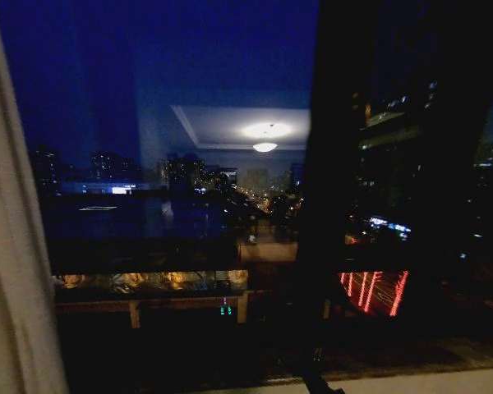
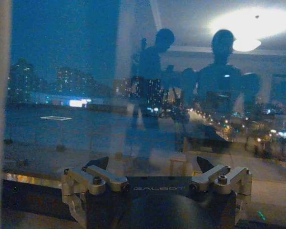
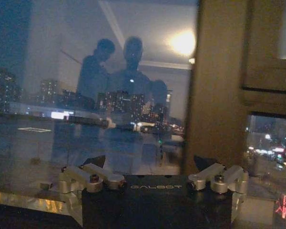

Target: Open the curtains by pulling them apart, changing their state from closed to fully open.

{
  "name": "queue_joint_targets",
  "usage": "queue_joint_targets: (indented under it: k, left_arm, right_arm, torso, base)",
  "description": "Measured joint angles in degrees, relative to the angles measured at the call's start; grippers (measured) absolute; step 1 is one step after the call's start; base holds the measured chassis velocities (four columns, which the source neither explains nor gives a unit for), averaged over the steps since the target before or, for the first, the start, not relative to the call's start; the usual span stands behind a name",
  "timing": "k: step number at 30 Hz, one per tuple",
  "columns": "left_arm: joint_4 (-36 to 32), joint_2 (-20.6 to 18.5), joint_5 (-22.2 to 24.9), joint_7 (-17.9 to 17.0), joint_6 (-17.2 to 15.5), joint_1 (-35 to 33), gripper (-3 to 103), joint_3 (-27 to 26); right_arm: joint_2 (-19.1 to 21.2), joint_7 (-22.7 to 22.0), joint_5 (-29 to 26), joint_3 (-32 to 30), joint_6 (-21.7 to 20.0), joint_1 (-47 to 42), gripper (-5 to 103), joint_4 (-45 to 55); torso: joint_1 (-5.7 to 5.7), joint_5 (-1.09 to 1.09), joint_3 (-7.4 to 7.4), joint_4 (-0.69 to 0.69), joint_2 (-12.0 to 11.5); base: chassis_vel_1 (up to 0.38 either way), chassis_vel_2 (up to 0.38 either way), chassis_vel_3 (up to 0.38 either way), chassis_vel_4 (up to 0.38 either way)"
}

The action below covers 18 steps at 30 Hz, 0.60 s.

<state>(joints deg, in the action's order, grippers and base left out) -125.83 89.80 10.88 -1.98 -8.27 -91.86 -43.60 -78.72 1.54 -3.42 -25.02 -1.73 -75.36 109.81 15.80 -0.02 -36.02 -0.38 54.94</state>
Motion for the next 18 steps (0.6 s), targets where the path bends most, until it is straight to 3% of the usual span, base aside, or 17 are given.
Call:
queue_joint_targets:
  k: [18]
  left_arm:
    - [1.81, -0.58, 0.0, 0.26, -0.24, 1.45, 100, 0.09]
  right_arm:
    - [0.0, -0.08, 0.41, 0.41, -1.49, 1.06, 100, -0.13]
  torso:
    - [0.0, 0.0, 0.0, 0.01, 0.0]
  base:
    - [-0.358, -0.354, 0.359, 0.36]
